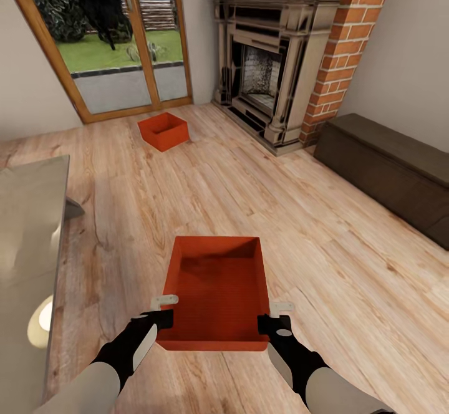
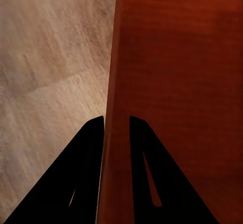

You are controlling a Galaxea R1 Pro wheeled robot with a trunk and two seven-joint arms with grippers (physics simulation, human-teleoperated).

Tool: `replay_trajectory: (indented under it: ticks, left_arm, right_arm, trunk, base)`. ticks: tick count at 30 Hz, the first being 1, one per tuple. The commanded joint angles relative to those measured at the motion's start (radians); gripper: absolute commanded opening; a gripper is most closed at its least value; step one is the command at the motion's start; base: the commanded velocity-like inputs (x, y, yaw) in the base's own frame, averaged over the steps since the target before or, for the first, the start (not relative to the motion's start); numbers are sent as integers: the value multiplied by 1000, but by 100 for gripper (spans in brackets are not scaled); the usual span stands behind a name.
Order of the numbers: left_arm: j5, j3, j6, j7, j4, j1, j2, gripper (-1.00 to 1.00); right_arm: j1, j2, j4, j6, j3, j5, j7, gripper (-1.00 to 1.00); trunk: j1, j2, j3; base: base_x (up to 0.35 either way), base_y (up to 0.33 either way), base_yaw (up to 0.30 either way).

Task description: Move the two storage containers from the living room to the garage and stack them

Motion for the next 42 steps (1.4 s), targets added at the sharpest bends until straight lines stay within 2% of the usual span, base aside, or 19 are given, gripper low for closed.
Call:
replay_trajectory:
  ticks: [1,42]
  left_arm:
    - [-8,0,8,22,1,0,4,-100]
    - [-7,0,8,22,-4,0,4,-100]
  right_arm:
    - [-1,-1,-5,0,-8,12,-10,-100]
    - [-1,-2,-5,4,-9,12,-12,-100]
  trunk:
    - [-4,7,3]
    - [-161,294,131]
  base:
    - [0,0,0]
    - [0,0,0]
